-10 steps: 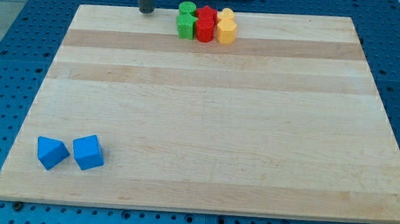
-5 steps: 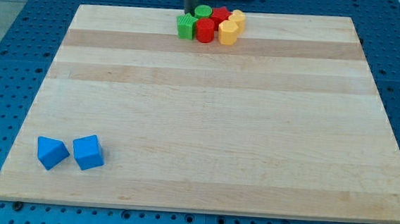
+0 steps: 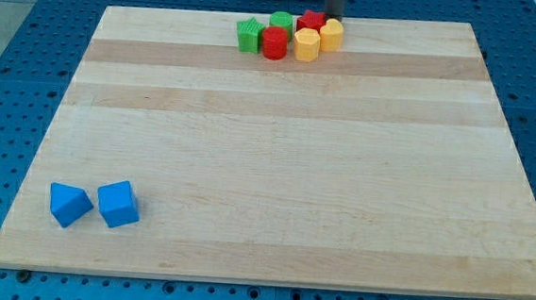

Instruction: Move the yellow hexagon towards the top left

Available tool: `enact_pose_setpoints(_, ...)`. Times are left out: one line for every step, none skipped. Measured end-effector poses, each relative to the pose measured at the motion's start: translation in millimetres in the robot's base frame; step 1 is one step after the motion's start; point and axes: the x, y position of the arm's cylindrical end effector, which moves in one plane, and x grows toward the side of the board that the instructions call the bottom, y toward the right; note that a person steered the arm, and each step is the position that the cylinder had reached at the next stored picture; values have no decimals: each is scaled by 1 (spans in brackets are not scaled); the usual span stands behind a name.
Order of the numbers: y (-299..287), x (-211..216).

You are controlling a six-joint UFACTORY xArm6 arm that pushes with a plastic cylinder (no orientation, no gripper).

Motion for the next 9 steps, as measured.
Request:
enact_pose_setpoints(-1,0)
enact_pose_setpoints(-20,0)
enact_pose_setpoints(-34,0)
enact_pose_setpoints(-33,1)
enact_pose_setpoints(-33,8)
enact_pose_setpoints(-33,25)
enact_pose_setpoints(-33,45)
enact_pose_setpoints(-33,71)
enact_pose_setpoints(-33,98)
